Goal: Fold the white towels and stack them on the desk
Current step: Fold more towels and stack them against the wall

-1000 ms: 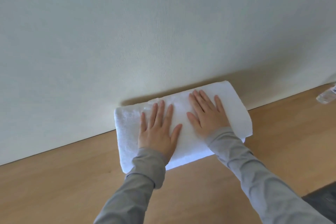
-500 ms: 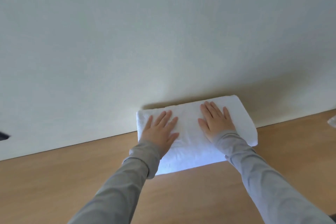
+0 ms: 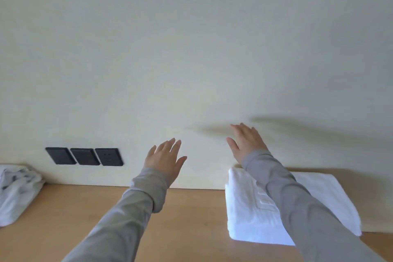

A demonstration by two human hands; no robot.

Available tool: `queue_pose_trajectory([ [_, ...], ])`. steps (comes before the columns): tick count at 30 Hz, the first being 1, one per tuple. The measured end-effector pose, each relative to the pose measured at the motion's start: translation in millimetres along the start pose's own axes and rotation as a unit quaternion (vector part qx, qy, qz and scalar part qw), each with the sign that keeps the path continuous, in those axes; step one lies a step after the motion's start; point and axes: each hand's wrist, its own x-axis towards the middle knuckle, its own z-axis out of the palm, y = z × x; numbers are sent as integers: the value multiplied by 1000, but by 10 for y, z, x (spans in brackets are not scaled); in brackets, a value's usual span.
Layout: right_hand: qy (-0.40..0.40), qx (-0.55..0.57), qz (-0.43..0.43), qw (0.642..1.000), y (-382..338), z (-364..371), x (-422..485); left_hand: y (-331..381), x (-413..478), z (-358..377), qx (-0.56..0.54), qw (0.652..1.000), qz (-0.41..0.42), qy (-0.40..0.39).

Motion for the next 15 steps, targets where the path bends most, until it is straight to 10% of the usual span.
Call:
queue_pose_trajectory([
  [15,66,50,-327,941,-5090,-198,-55,-4134,-3000,-1244,66,935,-323,129],
])
